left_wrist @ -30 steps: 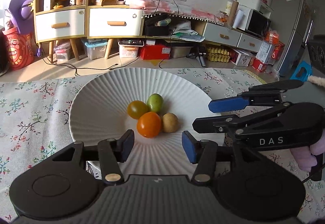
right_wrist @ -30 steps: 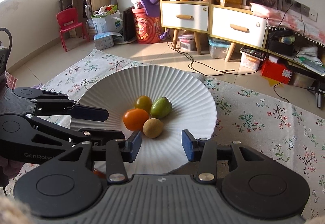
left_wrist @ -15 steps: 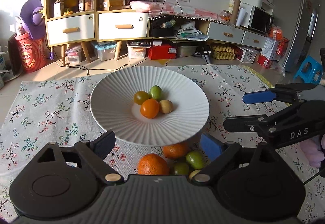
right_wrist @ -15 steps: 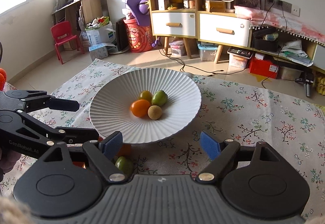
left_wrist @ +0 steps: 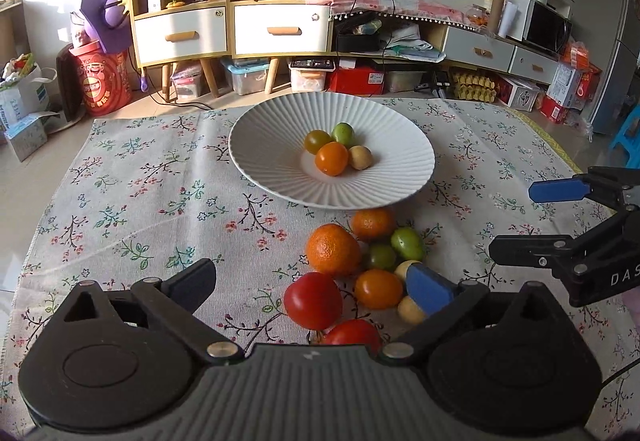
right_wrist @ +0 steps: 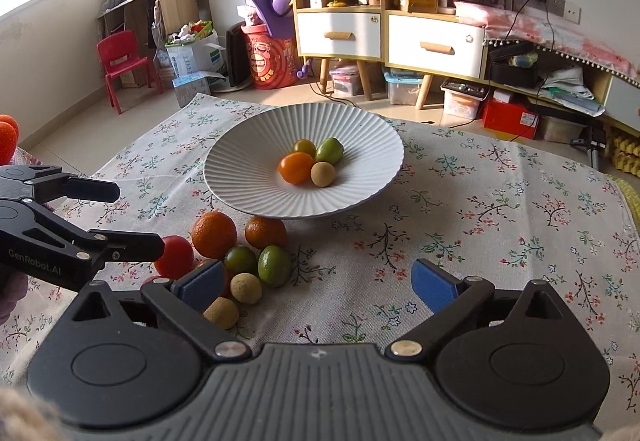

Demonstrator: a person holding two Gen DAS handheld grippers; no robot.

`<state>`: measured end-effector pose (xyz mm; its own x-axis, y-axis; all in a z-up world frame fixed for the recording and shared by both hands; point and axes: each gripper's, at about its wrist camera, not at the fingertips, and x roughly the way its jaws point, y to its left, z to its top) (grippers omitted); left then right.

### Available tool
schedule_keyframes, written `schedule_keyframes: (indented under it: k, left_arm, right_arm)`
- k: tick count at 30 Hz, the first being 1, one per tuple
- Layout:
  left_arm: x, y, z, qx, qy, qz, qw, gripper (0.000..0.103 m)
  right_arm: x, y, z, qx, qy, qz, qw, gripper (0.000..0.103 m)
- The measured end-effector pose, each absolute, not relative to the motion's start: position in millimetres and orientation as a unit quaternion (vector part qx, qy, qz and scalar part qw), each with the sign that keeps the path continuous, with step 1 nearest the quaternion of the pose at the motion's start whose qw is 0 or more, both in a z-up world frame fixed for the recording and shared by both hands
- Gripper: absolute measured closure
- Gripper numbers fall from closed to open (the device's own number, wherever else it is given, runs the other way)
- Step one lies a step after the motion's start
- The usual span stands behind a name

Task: Organize fruits
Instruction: 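Withdraw both open tools back toward the fruit cluster, then close the left tool on a red tomato while the right tool grasps a brown round fruit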

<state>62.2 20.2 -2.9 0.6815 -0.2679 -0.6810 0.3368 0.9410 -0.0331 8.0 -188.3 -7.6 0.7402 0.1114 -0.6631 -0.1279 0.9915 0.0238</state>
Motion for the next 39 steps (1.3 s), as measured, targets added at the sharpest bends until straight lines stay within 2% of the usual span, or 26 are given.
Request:
schedule_keyframes:
  k: [9, 19, 22, 29, 31, 36, 39]
  left_arm:
    - [46.7, 34.3, -20.6, 0.026, 0.39, -0.142, 0.91, 0.005]
    - [39.2, 29.4, -36.4, 0.049, 0.403, -0.155, 0.9, 0.007]
    - [39.7, 28.4, -39.7, 0.042, 0.41, -0.163, 0.896, 0.012]
    - [43.6, 25.7, -43.8, 0.013, 0.425, -0.188, 0.885, 0.038]
    - [43.4, 23.5, -44.1, 0.009, 0.42, -0.193, 0.887, 0.043]
    - [47.0, 23.0, -43.1, -0.014, 0.417, -0.21, 0.884, 0.067]
    - [47.5, 23.1, -40.8, -0.019, 0.412, -0.209, 0.886, 0.07]
  right_arm:
    - [-11.9, -174.4, -24.5, -0.031, 0.355, 0.075, 0.931, 0.002]
    - [-18.4, -159.0, -36.6, -0.059, 0.369, 0.096, 0.923, 0.002]
    - [-18.6, -155.2, -39.6, -0.064, 0.373, 0.103, 0.92, 0.002]
    - [-18.2, -150.7, -46.1, -0.069, 0.38, 0.112, 0.916, 0.003]
    - [-17.3, -149.7, -47.2, -0.067, 0.38, 0.114, 0.915, 0.003]
    - [-17.8, -146.3, -49.7, -0.065, 0.382, 0.122, 0.914, 0.006]
    - [-18.1, -143.4, -50.4, -0.065, 0.384, 0.132, 0.912, 0.009]
